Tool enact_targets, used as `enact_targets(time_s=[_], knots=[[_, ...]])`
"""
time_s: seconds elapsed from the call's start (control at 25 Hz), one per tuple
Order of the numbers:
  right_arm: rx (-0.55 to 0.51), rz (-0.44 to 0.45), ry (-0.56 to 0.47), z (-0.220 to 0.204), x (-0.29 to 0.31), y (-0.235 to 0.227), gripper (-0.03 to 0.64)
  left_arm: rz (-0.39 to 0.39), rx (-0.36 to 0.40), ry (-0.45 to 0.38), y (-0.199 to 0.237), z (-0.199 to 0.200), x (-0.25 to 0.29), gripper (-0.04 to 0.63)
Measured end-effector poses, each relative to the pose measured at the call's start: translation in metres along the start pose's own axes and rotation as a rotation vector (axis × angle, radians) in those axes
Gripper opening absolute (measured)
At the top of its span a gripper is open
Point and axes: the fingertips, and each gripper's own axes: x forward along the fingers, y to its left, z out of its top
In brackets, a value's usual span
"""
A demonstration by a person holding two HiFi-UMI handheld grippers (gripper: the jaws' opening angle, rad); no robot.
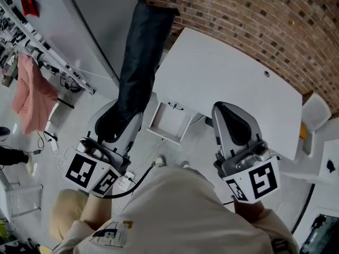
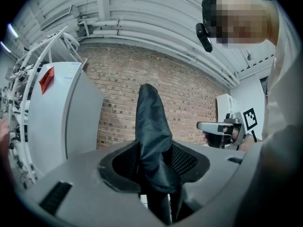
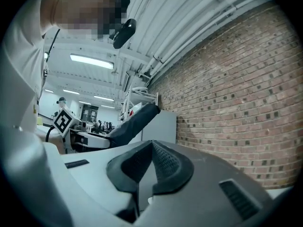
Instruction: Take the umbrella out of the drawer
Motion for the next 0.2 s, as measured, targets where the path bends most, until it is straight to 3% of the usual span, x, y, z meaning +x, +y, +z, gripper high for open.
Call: enact_targets(time_s=[0.2], knots=[[-0.004, 0.001, -0.004, 0.0027, -0.0027, 0.0025, 0.008, -0.001, -0.009, 0.004, -0.002, 0.0002, -0.0035, 0.192]])
